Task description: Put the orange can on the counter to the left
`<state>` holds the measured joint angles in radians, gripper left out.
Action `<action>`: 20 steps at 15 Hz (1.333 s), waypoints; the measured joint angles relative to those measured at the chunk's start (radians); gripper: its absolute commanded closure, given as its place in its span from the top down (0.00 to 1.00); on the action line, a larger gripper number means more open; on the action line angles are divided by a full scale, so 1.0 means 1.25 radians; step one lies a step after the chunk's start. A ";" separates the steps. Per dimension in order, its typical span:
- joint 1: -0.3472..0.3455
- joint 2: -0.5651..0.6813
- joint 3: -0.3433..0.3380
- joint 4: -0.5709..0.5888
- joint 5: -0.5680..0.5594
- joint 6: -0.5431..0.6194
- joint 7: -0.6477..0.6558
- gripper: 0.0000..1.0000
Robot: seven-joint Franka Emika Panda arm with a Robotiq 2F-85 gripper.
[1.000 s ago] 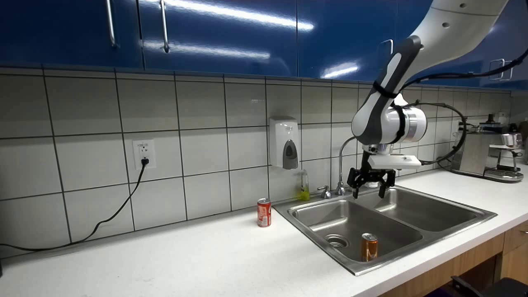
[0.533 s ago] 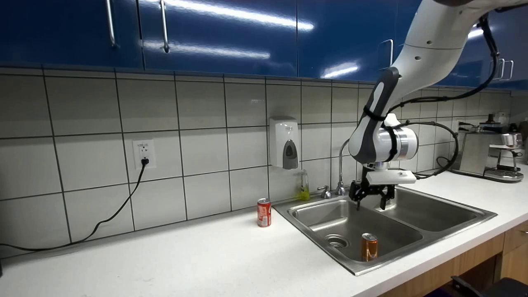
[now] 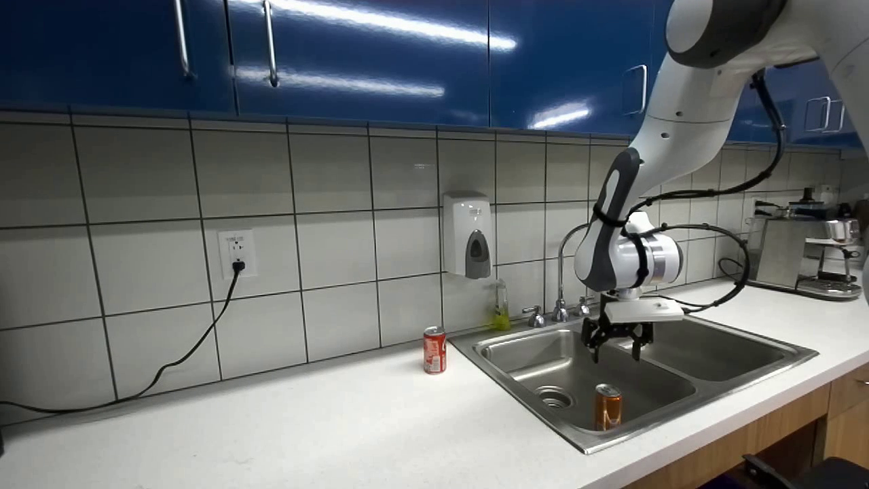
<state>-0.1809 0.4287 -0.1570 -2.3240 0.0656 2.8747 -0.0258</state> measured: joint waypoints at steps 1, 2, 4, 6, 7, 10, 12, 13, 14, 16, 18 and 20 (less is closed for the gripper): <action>-0.003 0.017 0.001 0.011 0.000 0.000 0.000 1.00; -0.006 0.033 0.002 0.021 0.000 0.000 0.000 1.00; -0.012 0.063 0.003 0.040 0.000 0.000 0.000 1.00; -0.015 0.089 0.006 0.056 0.000 0.000 0.000 1.00; -0.015 0.101 0.006 0.064 0.000 0.000 0.000 1.00; -0.015 0.131 0.012 0.081 0.000 0.000 0.000 1.00; -0.015 0.148 0.016 0.089 0.000 0.000 0.000 1.00; -0.015 0.154 0.017 0.093 0.000 0.000 0.000 1.00; -0.015 0.161 0.019 0.097 0.000 0.000 0.000 1.00; -0.015 0.172 0.021 0.103 0.000 0.000 0.000 1.00; -0.015 0.183 0.025 0.109 0.000 0.000 0.000 1.00; -0.015 0.193 0.028 0.117 0.000 0.000 0.000 1.00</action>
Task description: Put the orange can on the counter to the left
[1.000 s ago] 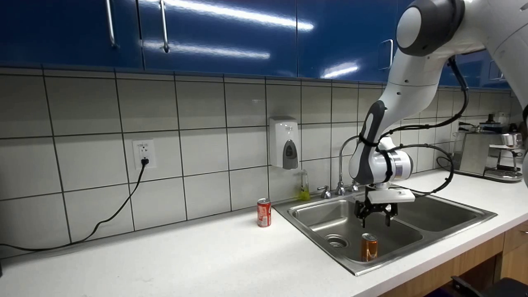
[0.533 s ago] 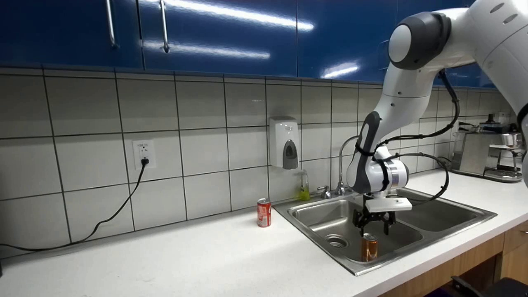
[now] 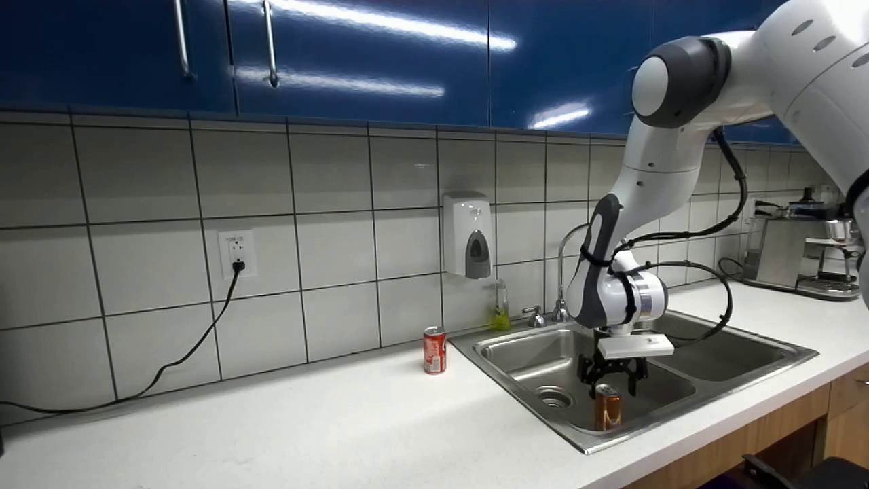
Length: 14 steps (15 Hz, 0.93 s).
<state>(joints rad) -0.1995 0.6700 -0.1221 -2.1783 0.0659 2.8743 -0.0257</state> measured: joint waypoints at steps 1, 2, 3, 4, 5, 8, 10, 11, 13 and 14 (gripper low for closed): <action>0.000 0.005 0.002 0.004 0.000 0.000 0.000 1.00; 0.000 0.009 0.004 0.009 0.000 0.000 0.000 1.00; 0.000 0.014 0.005 0.013 0.000 0.000 0.001 1.00; 0.000 0.018 0.006 0.017 0.000 0.000 0.001 1.00; 0.001 0.022 0.006 0.022 0.000 0.000 0.001 1.00; 0.001 0.036 0.006 0.037 0.000 0.000 0.001 1.00; 0.001 0.043 0.006 0.045 0.000 -0.001 0.002 1.00; 0.001 0.047 0.006 0.049 0.000 -0.002 0.002 1.00; 0.001 0.055 0.006 0.056 0.000 -0.002 0.002 1.00; 0.002 0.058 0.005 0.058 0.000 -0.002 0.003 1.00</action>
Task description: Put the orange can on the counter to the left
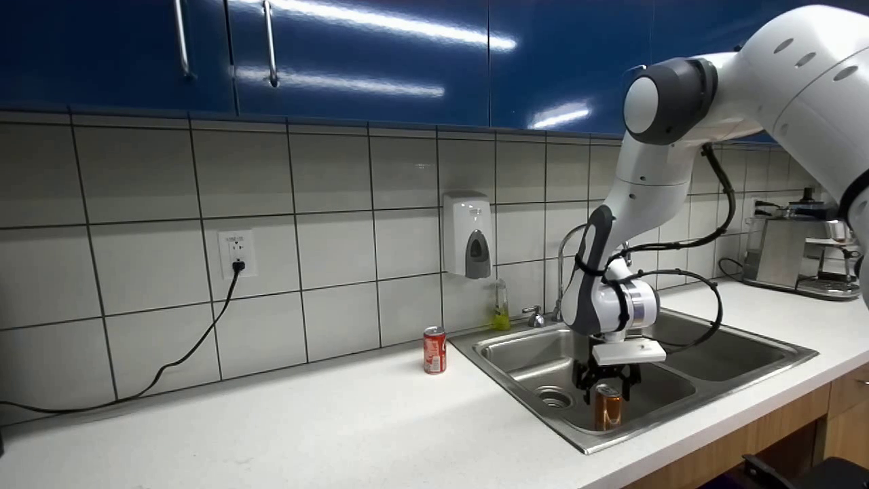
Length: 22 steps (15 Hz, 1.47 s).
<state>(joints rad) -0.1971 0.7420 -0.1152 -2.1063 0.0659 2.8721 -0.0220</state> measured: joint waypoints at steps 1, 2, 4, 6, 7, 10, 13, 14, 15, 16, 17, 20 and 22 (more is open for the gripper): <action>0.001 0.002 -0.001 0.002 0.000 0.000 0.000 1.00; 0.001 0.004 -0.001 0.004 0.000 0.000 0.000 0.75; 0.003 0.007 -0.004 0.007 0.000 0.000 0.001 0.67; 0.003 0.009 -0.007 0.010 0.000 -0.001 0.002 0.50; 0.004 0.011 -0.009 0.011 0.000 -0.001 0.003 0.42; 0.007 0.013 -0.011 0.015 0.000 -0.003 0.007 0.38; 0.009 0.014 -0.013 0.015 0.000 -0.003 0.011 0.38; 0.010 0.014 -0.013 0.016 0.000 -0.003 0.012 0.38; 0.011 0.014 -0.014 0.016 0.000 -0.003 0.014 0.38; 0.012 0.014 -0.014 0.016 0.000 -0.003 0.017 0.38; 0.013 0.014 -0.014 0.016 0.000 -0.004 0.018 0.38; 0.021 0.011 -0.014 0.017 0.000 -0.007 0.021 0.38; 0.027 0.004 -0.014 0.017 0.000 -0.015 0.021 0.38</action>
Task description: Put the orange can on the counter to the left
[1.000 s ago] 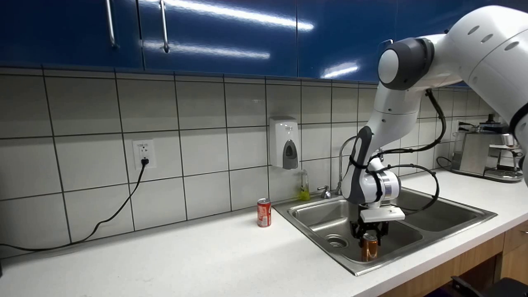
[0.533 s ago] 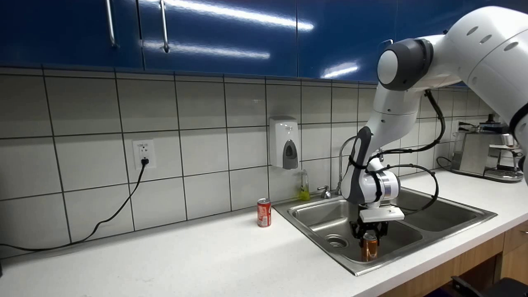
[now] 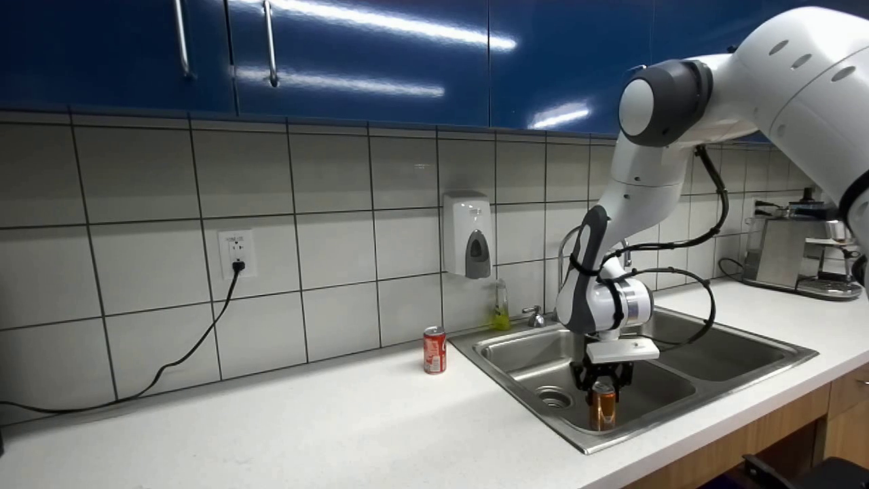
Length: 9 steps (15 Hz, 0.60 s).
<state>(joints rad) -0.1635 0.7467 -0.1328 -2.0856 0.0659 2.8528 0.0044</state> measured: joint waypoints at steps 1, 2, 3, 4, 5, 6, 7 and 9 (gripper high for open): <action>0.003 -0.007 0.000 0.000 0.000 -0.006 0.000 0.38; 0.006 -0.015 0.000 0.000 0.000 -0.014 0.000 0.38; 0.008 -0.024 0.000 -0.001 0.000 -0.021 0.000 0.38; 0.009 -0.035 0.001 -0.001 0.000 -0.029 0.000 0.38; 0.010 -0.047 0.002 -0.003 0.000 -0.038 0.000 0.38; 0.011 -0.058 0.003 -0.005 0.000 -0.047 0.000 0.38; 0.012 -0.071 0.003 -0.008 -0.001 -0.057 -0.001 0.38; 0.012 -0.098 0.005 -0.020 -0.001 -0.076 -0.003 0.38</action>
<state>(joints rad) -0.1489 0.6245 -0.1271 -2.1110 0.0649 2.7574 0.0005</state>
